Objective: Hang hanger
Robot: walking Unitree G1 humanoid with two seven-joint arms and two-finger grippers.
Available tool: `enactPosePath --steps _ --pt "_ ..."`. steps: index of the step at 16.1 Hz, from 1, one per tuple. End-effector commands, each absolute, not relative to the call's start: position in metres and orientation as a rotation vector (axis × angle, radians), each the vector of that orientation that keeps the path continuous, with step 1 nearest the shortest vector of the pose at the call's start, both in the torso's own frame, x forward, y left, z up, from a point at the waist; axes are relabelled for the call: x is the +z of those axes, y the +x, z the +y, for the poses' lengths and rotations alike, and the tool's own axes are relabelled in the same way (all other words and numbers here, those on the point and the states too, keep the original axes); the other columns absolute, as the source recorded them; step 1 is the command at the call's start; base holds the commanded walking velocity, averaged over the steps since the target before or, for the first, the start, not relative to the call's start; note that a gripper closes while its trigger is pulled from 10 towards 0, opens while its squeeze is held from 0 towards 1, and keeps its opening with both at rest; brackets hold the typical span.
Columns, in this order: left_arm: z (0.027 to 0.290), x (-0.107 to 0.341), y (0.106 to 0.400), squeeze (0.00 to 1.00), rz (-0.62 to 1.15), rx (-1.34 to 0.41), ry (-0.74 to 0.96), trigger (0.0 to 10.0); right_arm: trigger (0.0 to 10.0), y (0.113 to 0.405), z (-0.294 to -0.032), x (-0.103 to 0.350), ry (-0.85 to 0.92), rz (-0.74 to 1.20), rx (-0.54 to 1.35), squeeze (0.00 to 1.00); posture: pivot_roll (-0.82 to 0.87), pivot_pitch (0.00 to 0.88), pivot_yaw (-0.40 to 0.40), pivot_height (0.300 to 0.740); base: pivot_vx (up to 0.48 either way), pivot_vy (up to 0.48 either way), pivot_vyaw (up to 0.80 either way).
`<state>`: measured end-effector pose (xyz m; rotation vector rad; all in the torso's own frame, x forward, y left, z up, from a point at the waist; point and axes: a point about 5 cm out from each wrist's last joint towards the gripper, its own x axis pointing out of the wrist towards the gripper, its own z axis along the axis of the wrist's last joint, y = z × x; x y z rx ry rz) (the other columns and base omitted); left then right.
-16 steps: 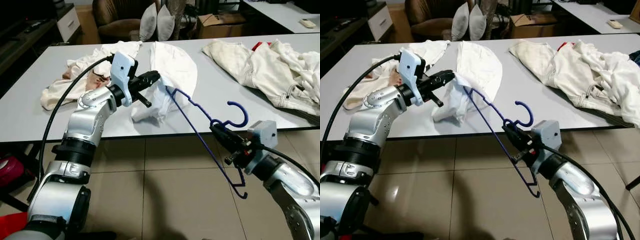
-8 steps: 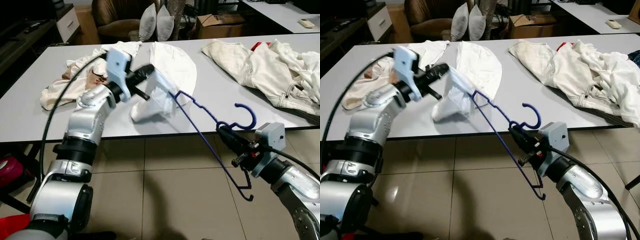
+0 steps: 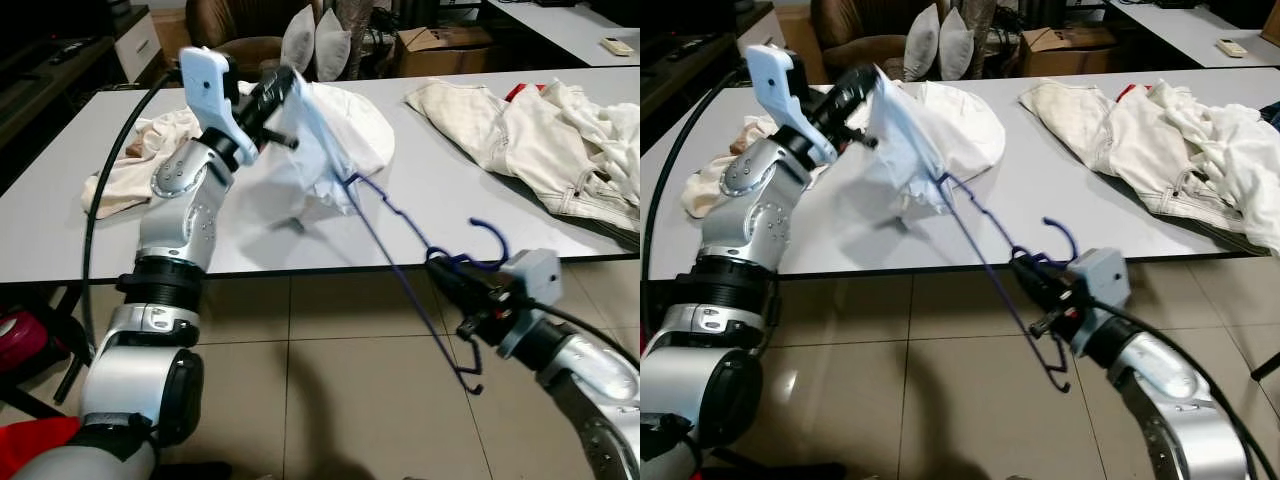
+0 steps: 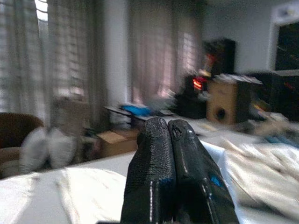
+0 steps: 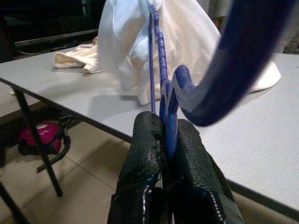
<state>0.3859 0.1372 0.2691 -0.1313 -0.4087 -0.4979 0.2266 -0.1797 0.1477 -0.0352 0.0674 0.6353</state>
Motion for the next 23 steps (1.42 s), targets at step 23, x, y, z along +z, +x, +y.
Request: enactPosePath --steps 23 --pt "0.114 0.247 0.387 0.00 -0.269 -0.654 -0.036 0.0 10.0 0.223 -0.144 0.158 0.022 0.009 0.854 0.00 -0.25 0.000 0.104 0.740 0.000 0.000 0.00"
